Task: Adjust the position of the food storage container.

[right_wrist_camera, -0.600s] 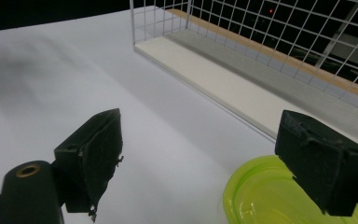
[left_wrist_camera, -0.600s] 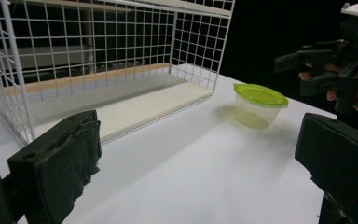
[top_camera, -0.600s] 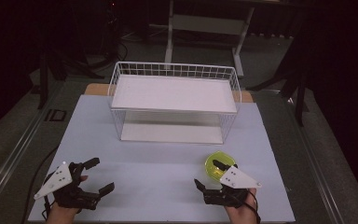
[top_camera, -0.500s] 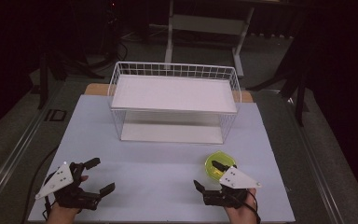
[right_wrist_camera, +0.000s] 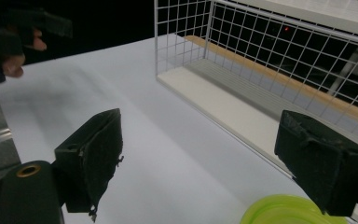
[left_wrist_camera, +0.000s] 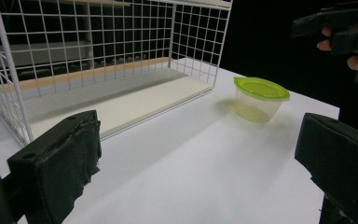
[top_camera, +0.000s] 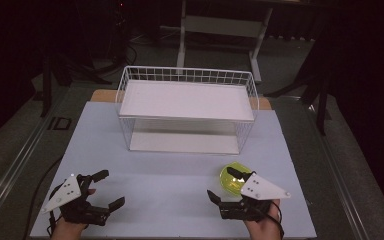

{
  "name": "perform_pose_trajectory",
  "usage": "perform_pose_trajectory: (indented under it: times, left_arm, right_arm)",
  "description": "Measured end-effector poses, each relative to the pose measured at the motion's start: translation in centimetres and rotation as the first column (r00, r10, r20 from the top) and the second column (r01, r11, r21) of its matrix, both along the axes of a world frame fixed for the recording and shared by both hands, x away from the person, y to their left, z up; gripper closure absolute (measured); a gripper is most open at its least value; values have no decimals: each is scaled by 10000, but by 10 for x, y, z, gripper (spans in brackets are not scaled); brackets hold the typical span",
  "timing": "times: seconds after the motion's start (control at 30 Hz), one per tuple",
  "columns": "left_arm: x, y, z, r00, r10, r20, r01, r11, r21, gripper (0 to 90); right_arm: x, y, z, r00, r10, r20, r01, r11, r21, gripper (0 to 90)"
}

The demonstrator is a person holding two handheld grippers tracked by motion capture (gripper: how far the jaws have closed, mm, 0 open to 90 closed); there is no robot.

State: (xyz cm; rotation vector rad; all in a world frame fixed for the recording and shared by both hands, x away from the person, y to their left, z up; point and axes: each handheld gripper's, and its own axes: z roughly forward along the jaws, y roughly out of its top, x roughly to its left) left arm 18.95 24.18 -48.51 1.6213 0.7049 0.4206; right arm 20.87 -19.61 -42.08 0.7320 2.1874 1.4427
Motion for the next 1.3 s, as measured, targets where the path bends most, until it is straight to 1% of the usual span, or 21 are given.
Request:
perform_pose_trajectory:
  times: [0.07,0.1,0.13,0.2,0.23,0.33,0.47,0.7,0.77,0.8,0.83,0.9,0.97,1.03,1.07,1.1,1.17,1.2,1.23,1.27,1.3]
  left_arm:
    - [0,0,0,10000,-5,31,5,10000,36,12]
    - [0,0,0,10000,15,47,-15,10000,66,12]
    - [0,0,0,10000,13,49,-13,10000,52,12]
    - [0,0,0,10000,21,16,-21,10000,54,12]
    - [0,0,0,10000,16,14,-16,10000,60,12]
    - [0,0,0,10000,23,22,-23,10000,21,12]
    - [0,0,-1,10000,48,26,-48,10000,82,12]
    - [1,-1,-1,10000,-20,2,20,9999,116,12]
    - [0,-2,-1,10000,-54,-2,54,9999,101,12]
    - [0,-2,-1,10000,-68,-2,68,9999,105,12]
    - [1,-2,-1,10000,-84,2,84,9999,102,12]
    - [1,-2,-1,10000,-97,-12,97,9999,80,12]
    - [1,-2,-1,10000,-91,-13,91,9999,71,12]
    - [1,-2,-1,9999,-109,-19,109,9999,53,12]
    - [1,-2,-1,9999,-114,-17,115,9999,61,12]
    - [1,-2,-1,9999,-128,-24,128,9999,54,12]
    - [2,-3,-2,9999,-148,-45,149,9999,87,12]
    - [2,-3,-2,9999,-148,-41,148,9998,95,12]
    - [1,-3,-2,9999,-163,-39,163,9998,80,12]
    - [1,-3,-1,9999,-169,-34,170,9998,73,12]
    - [1,-3,-1,9999,-165,-31,165,9998,61,12]
  right_arm:
    - [5,-2,5,9998,130,-157,-128,9998,141,151]
    - [7,-2,8,9999,114,-50,-114,9999,83,151]
    - [11,-4,14,9990,-60,444,66,9999,-120,151]
    - [14,-5,17,9984,-35,569,39,10000,-79,151]
    - [20,-9,22,9971,-339,685,346,9994,-87,151]
    - [29,-15,27,9948,-739,696,751,9971,-149,141]
    - [44,-27,28,9931,-1123,349,1117,9935,202,130]
    - [60,-45,22,9862,-1645,183,1644,9864,94,123]
    - [68,-54,16,9821,-1873,-183,1879,9813,406,126]
    - [68,-54,16,9821,-1873,-183,1879,9813,406,126]
    - [71,-59,11,9749,-2218,-213,2224,9744,328,145]
    - [72,-62,9,9735,-2271,-281,2279,9733,290,150]
    - [73,-68,3,9678,-2508,-220,2509,9680,-6,174]
    - [73,-73,-2,9586,-2846,-66,2842,9582,-335,197]
    - [71,-80,-7,9520,-3059,-85,3052,9511,-470,253]
    - [71,-80,-7,9520,-3059,-85,3052,9511,-470,253]
    - [71,-88,-12,9454,-3231,-428,3218,9462,-334,327]
    - [71,-94,-19,9369,-3434,-657,3409,9390,-457,384]
    - [71,-94,-19,9369,-3434,-657,3409,9390,-457,384]
    - [70,-99,-26,9266,-3623,-1003,3580,9319,-588,472]
    - [70,-99,-26,9266,-3623,-1003,3580,9319,-588,472]
